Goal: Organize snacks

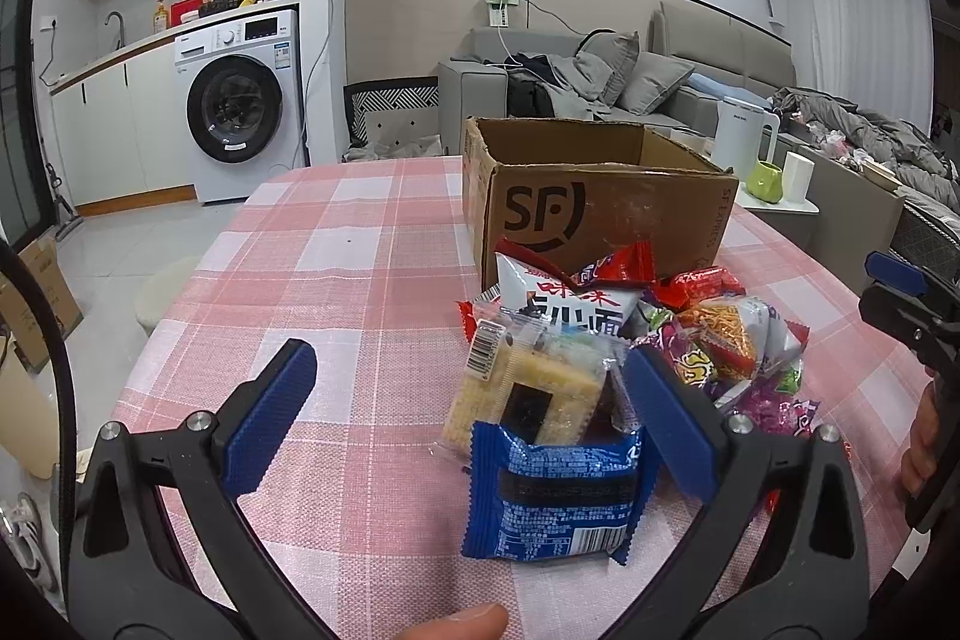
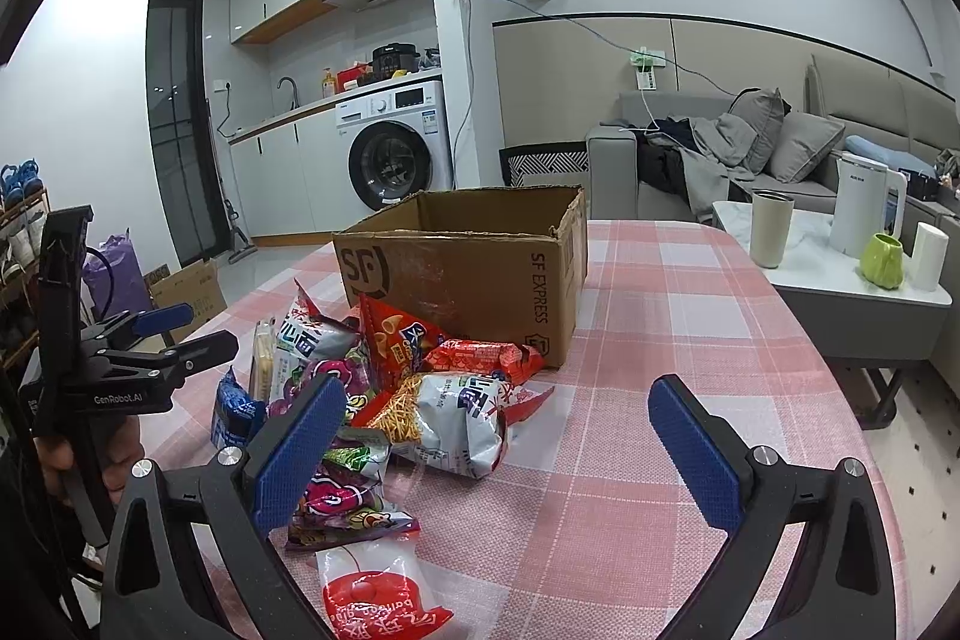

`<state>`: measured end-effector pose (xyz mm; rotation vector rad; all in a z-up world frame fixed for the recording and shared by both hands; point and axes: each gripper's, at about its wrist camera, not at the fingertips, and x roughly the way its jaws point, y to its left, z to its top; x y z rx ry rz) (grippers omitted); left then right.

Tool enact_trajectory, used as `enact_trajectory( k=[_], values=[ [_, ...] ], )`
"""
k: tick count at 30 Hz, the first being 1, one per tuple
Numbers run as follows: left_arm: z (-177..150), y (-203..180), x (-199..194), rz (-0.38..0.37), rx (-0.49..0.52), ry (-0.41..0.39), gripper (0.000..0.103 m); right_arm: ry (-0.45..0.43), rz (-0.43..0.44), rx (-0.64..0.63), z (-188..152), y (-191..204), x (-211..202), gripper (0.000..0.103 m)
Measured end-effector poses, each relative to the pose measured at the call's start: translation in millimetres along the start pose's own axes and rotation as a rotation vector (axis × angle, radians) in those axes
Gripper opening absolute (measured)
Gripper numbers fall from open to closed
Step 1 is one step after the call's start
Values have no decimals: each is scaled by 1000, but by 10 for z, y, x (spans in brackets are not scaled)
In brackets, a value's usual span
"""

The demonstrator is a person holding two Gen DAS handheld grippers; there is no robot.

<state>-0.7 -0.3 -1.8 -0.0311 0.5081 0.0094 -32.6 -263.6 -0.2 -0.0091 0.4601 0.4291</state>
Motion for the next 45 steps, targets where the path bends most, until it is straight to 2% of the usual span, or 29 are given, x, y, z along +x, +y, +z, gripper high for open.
enact_trajectory(
  k=[45],
  values=[
    [35,-162,-34,-2,3,-5,102,32,-19,-12,-12,30,78,103]
  ],
)
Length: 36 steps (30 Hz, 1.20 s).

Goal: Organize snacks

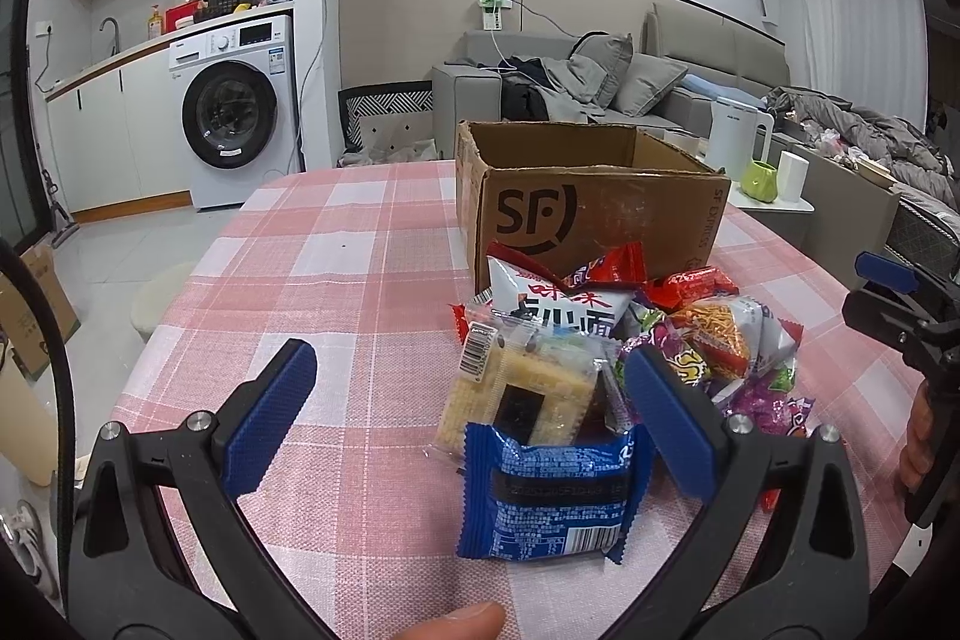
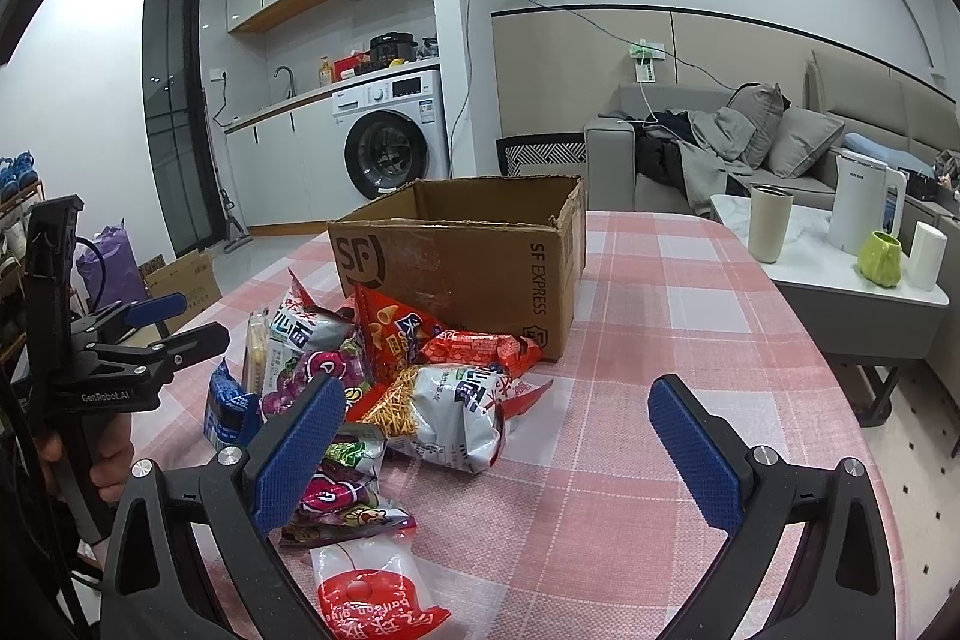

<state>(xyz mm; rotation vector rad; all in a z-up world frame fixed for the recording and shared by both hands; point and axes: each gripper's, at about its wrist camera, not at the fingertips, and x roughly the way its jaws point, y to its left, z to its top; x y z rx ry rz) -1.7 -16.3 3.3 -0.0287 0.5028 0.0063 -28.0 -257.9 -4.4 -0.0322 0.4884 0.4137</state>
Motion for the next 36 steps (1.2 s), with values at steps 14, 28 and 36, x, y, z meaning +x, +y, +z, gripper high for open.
enact_trajectory(
  k=[14,28,36],
  values=[
    [-39,49,-76,-33,24,28,102,122,62,35,-56,67,73,103],
    [-165,-99,42,-128,109,147,102,300,142,8,-352,258,195,99],
    [-214,-113,188,-127,122,232,102,399,155,-11,-495,304,237,83]
  ],
)
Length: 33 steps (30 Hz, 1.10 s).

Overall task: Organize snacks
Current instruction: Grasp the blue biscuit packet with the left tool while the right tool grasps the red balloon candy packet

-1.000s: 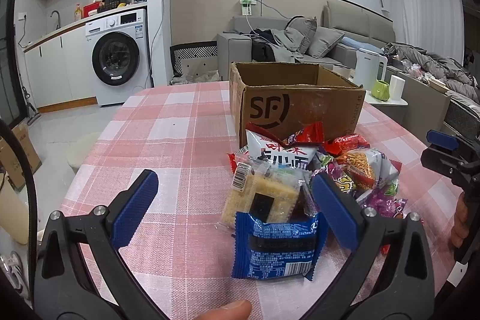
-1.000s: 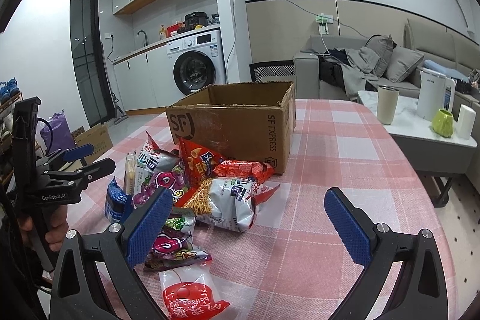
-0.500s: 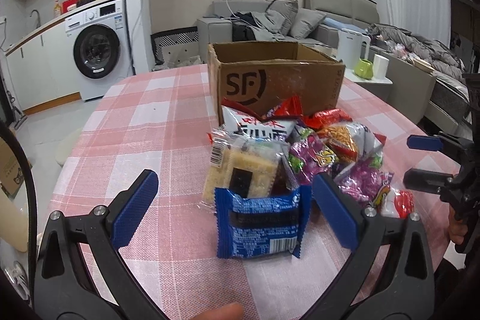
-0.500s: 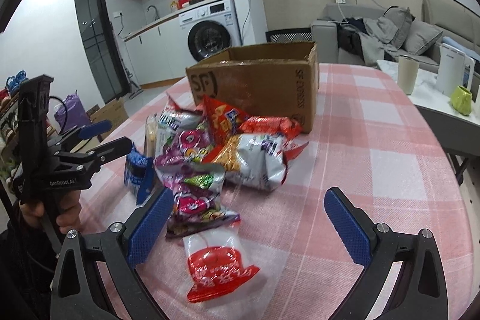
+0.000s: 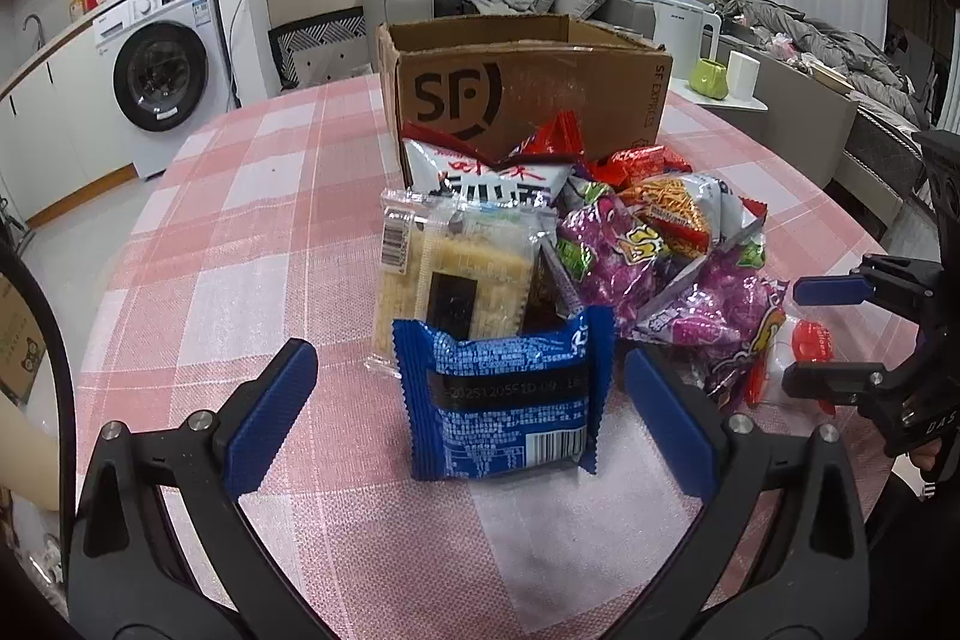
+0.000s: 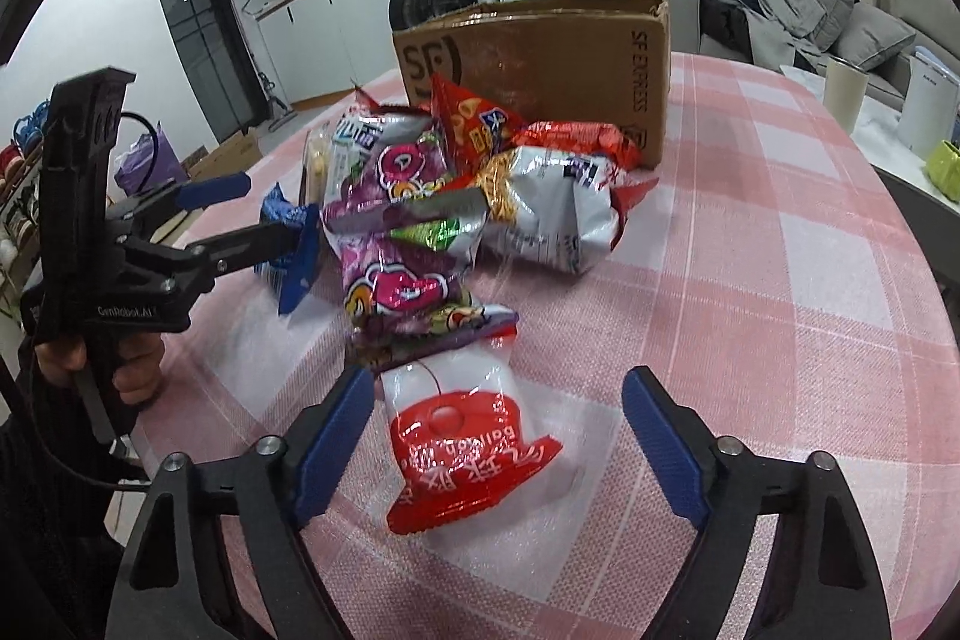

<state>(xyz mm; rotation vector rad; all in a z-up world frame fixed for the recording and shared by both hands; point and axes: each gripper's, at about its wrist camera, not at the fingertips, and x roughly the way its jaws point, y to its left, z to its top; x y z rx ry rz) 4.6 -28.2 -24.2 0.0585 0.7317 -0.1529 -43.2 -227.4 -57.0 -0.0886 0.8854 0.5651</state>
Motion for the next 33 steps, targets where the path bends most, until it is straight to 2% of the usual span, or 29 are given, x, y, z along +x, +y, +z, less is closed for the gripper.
enact_trajectory(
  k=[12,15,18,20,23,26,33],
  values=[
    [-20,-49,150,-20,17,78,100,27,1,-56,-20,96,47,69],
    [-41,-58,225,-33,21,125,88,26,-5,-82,-32,151,39,61],
    [-72,-77,286,-43,21,172,69,25,-4,-87,-45,150,30,56],
    [-75,-56,307,-71,12,175,58,20,2,-83,-64,133,6,54],
    [-71,-24,320,-90,5,171,47,7,19,-63,-92,87,-35,48],
    [-58,8,336,-104,-6,167,45,-5,36,-31,-92,21,-62,45],
    [-29,29,227,-112,-13,138,44,-45,5,6,-81,-58,-173,44]
  ],
)
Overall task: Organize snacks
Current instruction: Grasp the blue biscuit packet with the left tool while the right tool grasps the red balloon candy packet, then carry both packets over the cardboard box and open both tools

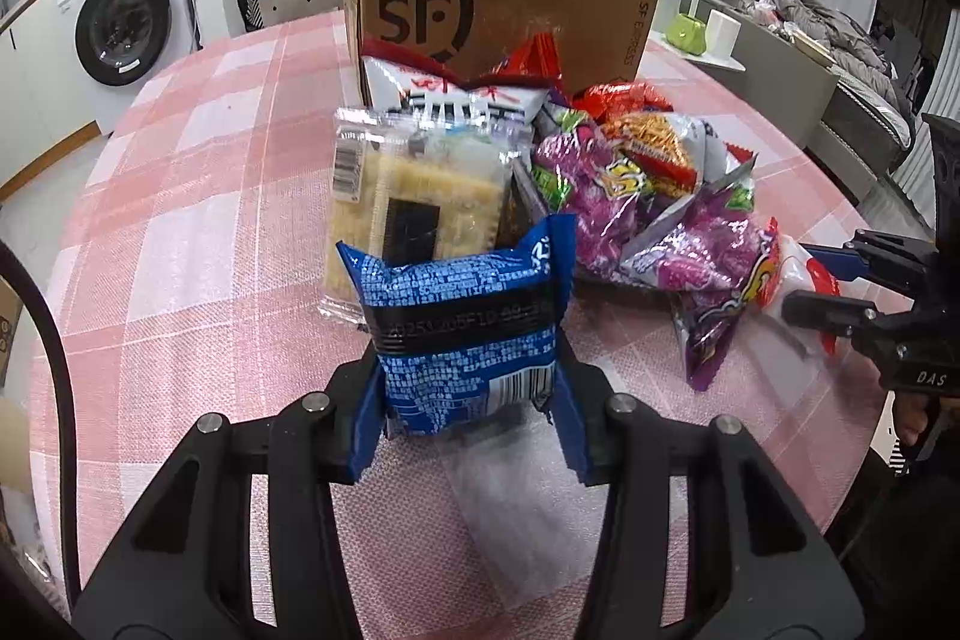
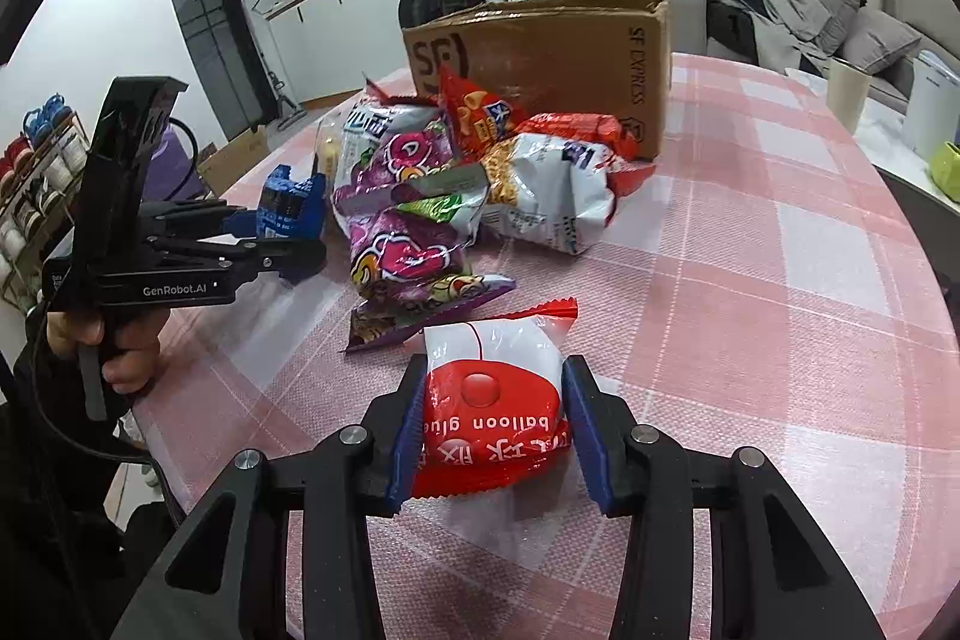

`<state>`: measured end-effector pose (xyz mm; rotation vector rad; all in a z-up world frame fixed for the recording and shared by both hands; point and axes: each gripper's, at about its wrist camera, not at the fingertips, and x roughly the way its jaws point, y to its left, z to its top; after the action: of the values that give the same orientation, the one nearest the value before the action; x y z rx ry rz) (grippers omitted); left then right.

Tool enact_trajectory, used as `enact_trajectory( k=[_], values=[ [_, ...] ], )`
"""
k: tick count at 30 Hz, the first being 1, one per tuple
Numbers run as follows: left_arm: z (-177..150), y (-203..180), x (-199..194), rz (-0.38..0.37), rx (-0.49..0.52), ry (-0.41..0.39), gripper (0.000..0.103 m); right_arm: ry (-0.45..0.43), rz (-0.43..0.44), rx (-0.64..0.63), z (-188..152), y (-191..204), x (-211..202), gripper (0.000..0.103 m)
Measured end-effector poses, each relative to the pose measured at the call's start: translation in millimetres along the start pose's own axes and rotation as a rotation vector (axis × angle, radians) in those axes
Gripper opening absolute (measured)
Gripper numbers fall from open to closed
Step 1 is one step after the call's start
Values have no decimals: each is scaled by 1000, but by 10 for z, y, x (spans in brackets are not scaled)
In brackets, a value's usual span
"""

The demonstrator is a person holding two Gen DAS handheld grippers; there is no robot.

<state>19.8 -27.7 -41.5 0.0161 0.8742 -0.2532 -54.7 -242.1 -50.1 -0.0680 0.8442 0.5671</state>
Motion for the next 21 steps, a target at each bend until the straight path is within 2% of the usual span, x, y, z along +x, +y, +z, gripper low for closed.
enact_trajectory(
  k=[13,21],
  values=[
    [130,30,-326,-7,-25,-79,44,-142,-127,93,164,-86,-254,44],
    [353,70,-458,-6,-57,-128,44,-187,-158,159,362,-147,-286,44]
  ],
)
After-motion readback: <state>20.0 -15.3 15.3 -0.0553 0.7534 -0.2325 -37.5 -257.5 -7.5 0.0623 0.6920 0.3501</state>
